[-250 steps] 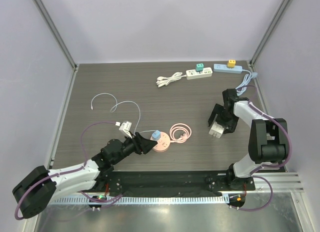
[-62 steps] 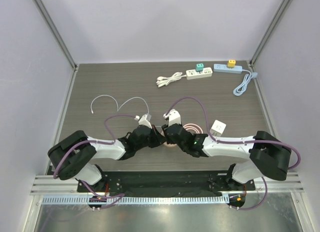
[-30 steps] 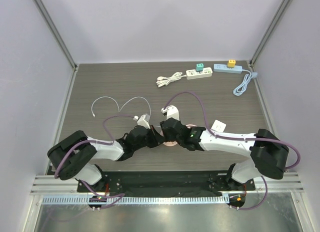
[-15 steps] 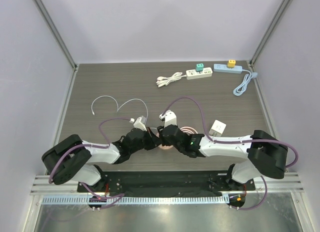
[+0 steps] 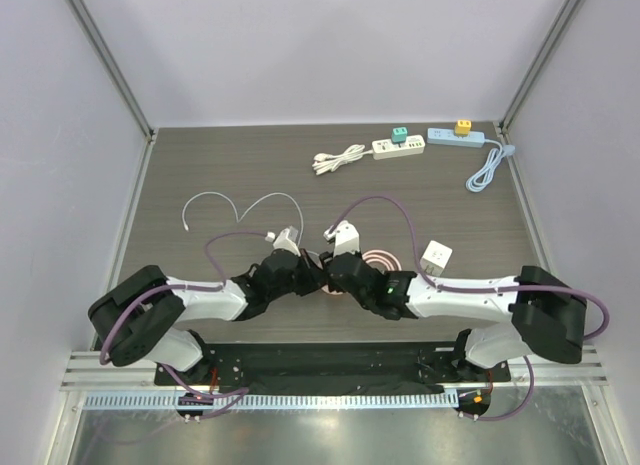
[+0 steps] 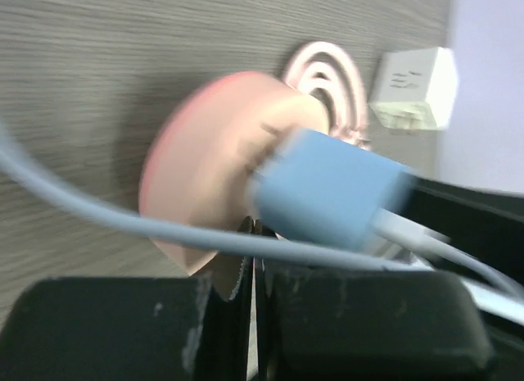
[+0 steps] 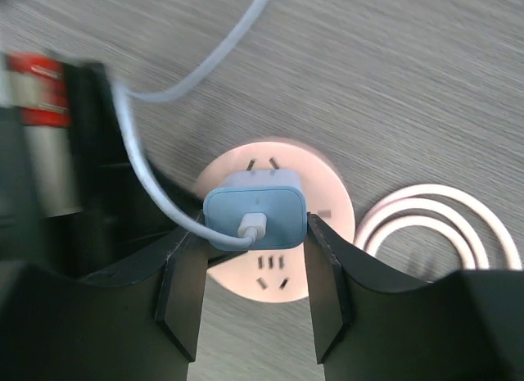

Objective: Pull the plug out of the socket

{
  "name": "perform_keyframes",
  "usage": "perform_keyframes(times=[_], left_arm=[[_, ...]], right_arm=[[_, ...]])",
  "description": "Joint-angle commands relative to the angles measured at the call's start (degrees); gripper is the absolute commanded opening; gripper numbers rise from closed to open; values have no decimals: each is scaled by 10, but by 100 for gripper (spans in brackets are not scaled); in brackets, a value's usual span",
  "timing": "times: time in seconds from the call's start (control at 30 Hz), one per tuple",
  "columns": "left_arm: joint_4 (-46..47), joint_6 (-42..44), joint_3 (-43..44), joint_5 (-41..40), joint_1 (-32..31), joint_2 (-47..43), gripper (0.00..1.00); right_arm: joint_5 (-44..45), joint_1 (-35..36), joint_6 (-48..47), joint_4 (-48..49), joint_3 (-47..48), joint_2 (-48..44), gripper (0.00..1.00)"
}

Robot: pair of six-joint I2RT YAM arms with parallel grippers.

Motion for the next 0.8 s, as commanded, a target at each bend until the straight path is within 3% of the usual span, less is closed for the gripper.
perform_keyframes(times=[0.0, 0.3, 0.53, 0.67, 0.77], left_arm=[[-139, 28, -12, -76, 10, 38, 0], [-129, 32, -18, -72, 9, 32, 0], [21, 78, -74, -4, 10, 2, 0], [81, 85, -115, 7, 9, -29, 0], [98, 86, -130, 5, 9, -41, 0]], right_arm=[[-46, 26, 49, 92, 49, -77, 1], [-13, 26, 53, 47, 48, -88, 1], [41, -8, 70, -86, 89, -82, 1], [-19, -90, 98, -126, 80, -107, 1], [-117, -195, 107, -143, 76, -135, 1]])
